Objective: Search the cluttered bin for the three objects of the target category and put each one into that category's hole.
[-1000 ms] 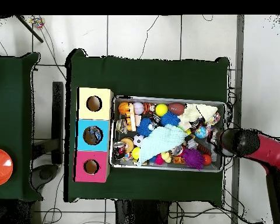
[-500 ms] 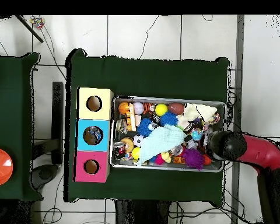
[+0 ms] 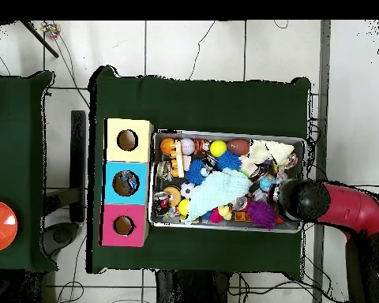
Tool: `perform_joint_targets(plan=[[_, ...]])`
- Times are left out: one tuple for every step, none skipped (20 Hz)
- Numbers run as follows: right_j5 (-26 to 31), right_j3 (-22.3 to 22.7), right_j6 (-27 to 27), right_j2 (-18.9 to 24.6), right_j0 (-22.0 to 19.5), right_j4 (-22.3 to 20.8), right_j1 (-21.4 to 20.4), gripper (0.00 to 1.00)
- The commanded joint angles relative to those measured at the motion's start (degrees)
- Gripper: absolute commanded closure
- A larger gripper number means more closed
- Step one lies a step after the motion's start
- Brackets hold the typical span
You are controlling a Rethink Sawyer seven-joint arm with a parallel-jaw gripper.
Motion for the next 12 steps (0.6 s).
perform_joint_targets(plan=[[3.0, 5.7, 10.3, -2.2, 3.9, 5.1, -6.0, 1.00], [2.6, 6.4, 10.6, -2.3, 4.3, 5.9, -6.3, 1.00], [2.5, 7.1, 10.9, -2.2, 4.8, 6.9, -6.4, 1.00], [2.5, 7.6, 11.2, -2.3, 5.4, 7.7, -6.6, 1.00], [2.8, 7.9, 11.7, -2.7, 6.4, 8.6, -6.9, 1.00], [3.0, 8.2, 12.3, -3.0, 7.4, 9.5, -7.3, 1.00], [3.6, 8.3, 12.8, -3.4, 8.5, 10.2, -7.8, 1.00], [4.3, 8.3, 13.4, -3.9, 9.5, 11.0, -8.4, 1.00], [4.7, 8.3, 13.6, -4.5, 10.6, 12.0, -8.7, 1.00], [4.9, 8.5, 13.9, -4.3, 11.2, 12.8, -9.0, 1.00], [4.5, 8.8, 14.0, -4.5, 11.9, 13.5, -9.1, 1.00], [3.7, 9.1, 14.2, -4.7, 12.6, 14.0, -9.1, 1.00]])
